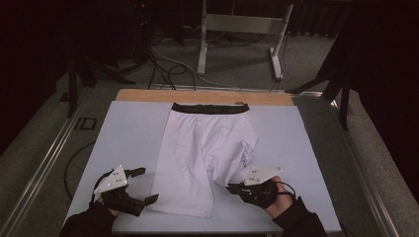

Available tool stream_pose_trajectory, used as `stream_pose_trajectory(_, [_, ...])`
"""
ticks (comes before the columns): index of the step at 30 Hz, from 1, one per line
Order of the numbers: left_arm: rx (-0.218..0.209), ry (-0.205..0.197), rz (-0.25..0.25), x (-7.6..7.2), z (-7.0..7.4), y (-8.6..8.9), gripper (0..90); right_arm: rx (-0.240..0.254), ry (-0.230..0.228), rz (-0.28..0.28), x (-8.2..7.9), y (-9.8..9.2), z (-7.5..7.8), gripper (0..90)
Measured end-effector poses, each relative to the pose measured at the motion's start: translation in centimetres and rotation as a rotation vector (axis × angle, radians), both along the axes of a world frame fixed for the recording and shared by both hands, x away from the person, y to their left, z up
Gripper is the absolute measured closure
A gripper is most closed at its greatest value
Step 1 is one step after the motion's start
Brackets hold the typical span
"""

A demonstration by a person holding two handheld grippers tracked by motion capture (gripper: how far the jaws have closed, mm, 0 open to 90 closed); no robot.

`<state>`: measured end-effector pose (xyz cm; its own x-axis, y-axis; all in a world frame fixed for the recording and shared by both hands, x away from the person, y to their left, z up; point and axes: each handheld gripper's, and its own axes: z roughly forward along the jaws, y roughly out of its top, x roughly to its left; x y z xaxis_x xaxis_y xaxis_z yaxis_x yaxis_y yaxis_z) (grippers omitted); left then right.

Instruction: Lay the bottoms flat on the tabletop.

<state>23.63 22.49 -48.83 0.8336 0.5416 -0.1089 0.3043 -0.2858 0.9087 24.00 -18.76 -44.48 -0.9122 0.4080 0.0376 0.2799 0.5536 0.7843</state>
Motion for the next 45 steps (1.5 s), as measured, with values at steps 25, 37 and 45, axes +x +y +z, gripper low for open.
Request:
stream_pose_trajectory(25, [-0.01,-0.005,-0.004,0.0,0.1,0.0,0.5,0.096,0.041,-0.261,3.1,-6.4,-1.9,22.5])
stream_pose_trajectory(37, [-0.007,-0.012,-0.005,0.0,0.1,0.1,0.5,-0.012,0.105,-0.396,5.3,-7.2,-6.2,54.3])
stream_pose_trajectory(45, [-0.009,-0.016,-0.008,-0.1,0.2,0.1,0.5,-0.114,0.093,-0.383,5.3,-5.9,-7.3,64.9])
